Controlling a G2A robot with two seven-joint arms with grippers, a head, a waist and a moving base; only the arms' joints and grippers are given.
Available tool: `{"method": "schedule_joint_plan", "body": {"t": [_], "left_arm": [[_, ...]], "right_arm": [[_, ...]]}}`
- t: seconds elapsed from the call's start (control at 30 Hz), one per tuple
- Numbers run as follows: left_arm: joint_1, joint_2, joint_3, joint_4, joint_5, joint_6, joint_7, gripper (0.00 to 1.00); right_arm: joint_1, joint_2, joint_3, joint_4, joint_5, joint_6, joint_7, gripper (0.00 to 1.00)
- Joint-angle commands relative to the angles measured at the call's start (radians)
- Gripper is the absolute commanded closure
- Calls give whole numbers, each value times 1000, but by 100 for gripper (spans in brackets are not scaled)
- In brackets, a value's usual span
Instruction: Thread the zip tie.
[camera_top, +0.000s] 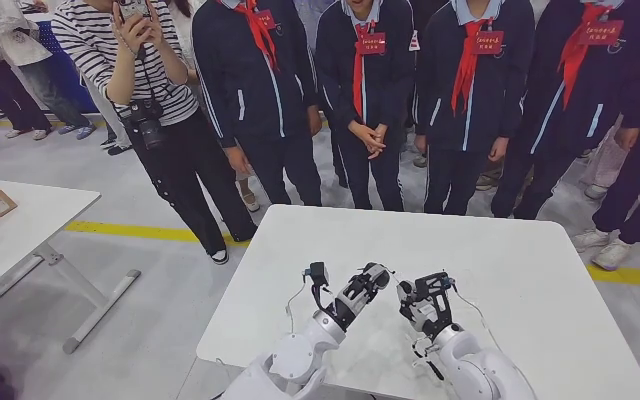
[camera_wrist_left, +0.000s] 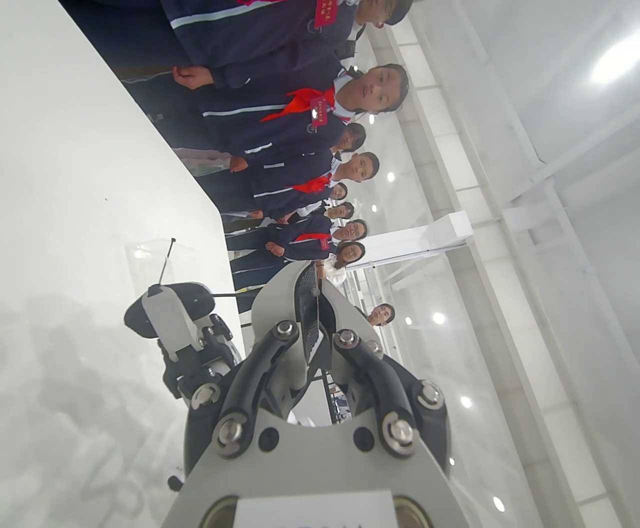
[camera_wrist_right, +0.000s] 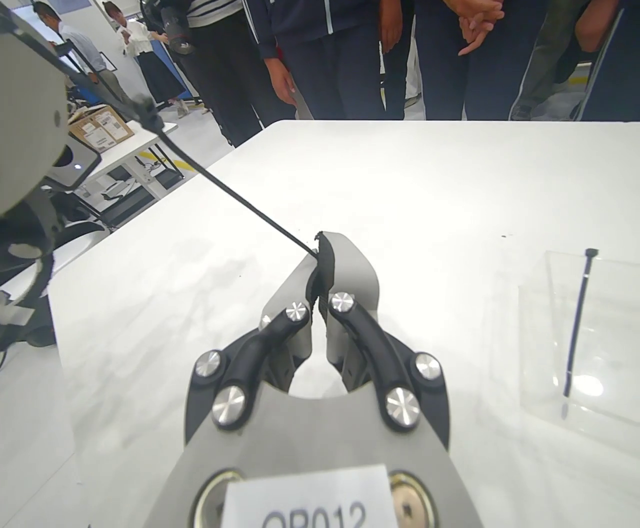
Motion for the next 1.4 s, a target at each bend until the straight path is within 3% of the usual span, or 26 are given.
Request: {"method": "schedule_joint_plan", "body": {"t": [0.0, 0.17, 0.2, 0.23, 0.27, 0.53, 0.77, 0.83, 1.13, 1.27, 1.37], "left_arm": [[1, 0, 0, -1, 1, 1, -2, 100], [0, -1, 0, 1, 3, 16, 3, 100], [-1, -1, 0, 5, 4, 24, 4, 100], [-3, -1, 0, 7, 4, 32, 7, 100], [-6, -2, -1, 10, 2, 36, 9, 100], [-15, -4, -21, 41, -20, 53, 41, 100], [-14, -2, -36, 62, -25, 97, 48, 100], [-16, -1, -38, 68, -23, 120, 37, 100], [-16, -1, -38, 67, -22, 122, 35, 100], [-20, -4, -45, 68, -26, 113, 73, 100], [-18, -4, -50, 76, -28, 112, 84, 100]], "right_arm": [[2, 0, -3, 2, -1, 0, 0, 100], [4, -1, -3, 5, 20, -7, -1, 100], [4, -1, -1, 4, 27, -11, 0, 81], [3, -1, 1, 3, 36, -17, 1, 55], [2, 0, 7, 1, 51, -25, 1, 0], [-56, 18, 113, -50, 195, -113, -30, 0], [-146, 30, 236, -113, 322, -113, -155, 0], [-163, 32, 249, -126, 351, -139, -165, 0], [-163, 32, 249, -126, 352, -138, -166, 0], [-162, 31, 265, -123, 479, -139, -158, 0], [-178, 36, 317, -123, 576, -139, -167, 0]]}}
